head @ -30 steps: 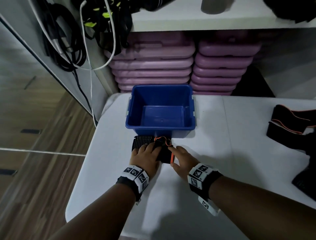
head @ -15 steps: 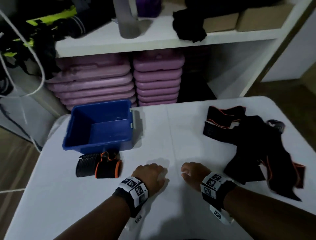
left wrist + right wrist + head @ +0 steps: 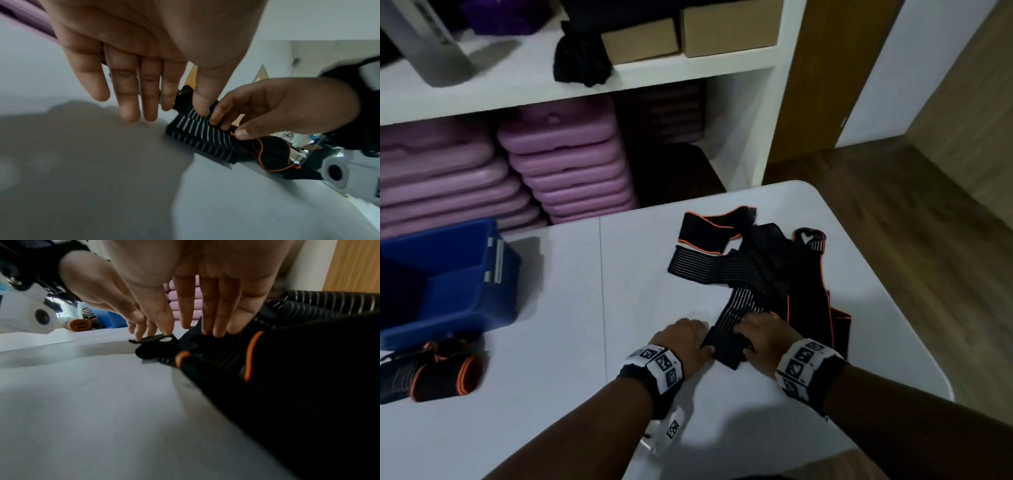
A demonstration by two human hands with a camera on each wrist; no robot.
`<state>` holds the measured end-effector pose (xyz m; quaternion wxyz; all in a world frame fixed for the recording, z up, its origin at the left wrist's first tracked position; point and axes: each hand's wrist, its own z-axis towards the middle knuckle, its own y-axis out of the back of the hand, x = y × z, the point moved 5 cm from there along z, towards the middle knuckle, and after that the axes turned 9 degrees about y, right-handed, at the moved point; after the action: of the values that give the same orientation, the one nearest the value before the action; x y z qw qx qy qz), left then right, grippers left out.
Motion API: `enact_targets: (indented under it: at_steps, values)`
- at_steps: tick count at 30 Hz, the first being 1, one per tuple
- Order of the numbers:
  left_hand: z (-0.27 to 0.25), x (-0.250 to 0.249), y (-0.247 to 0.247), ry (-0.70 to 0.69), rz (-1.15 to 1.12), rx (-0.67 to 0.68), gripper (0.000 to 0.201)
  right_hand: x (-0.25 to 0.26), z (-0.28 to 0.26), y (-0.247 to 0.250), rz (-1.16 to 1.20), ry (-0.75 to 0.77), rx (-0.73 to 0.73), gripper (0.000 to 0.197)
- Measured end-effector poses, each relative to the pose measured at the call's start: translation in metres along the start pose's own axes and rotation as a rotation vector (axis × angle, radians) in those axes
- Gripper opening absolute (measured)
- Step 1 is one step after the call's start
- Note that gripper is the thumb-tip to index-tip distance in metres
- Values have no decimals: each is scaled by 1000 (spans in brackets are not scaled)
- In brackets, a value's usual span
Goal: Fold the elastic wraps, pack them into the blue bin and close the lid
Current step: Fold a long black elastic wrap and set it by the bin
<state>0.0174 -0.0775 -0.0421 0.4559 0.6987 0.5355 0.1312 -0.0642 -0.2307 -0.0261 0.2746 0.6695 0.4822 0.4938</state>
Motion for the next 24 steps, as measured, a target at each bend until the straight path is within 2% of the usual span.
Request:
enact_targets:
  at_steps: [5, 8, 13, 16, 21, 24]
  values:
    - [9, -19, -13, 42, -19, -19, 42, -7, -1, -13, 26, -16, 103, 50]
    - [10, -21, -16, 72, -86, -44, 33, -6, -2, -15, 41, 0, 98, 59]
    - [-4, -30, -10, 21, -326, -66, 15, -5, -10, -15, 165, -1, 89, 60]
    - [-24, -31, 4, 31, -508, -147, 15, 3, -19, -4, 308, 38, -16, 55]
    - [-50, -34, 41, -33, -750, -227, 12, 25, -31, 21, 565, 88, -217, 12]
    - [-61, -35, 63, -78, -862, -295, 6, 34, -30, 35, 840, 42, -334, 20]
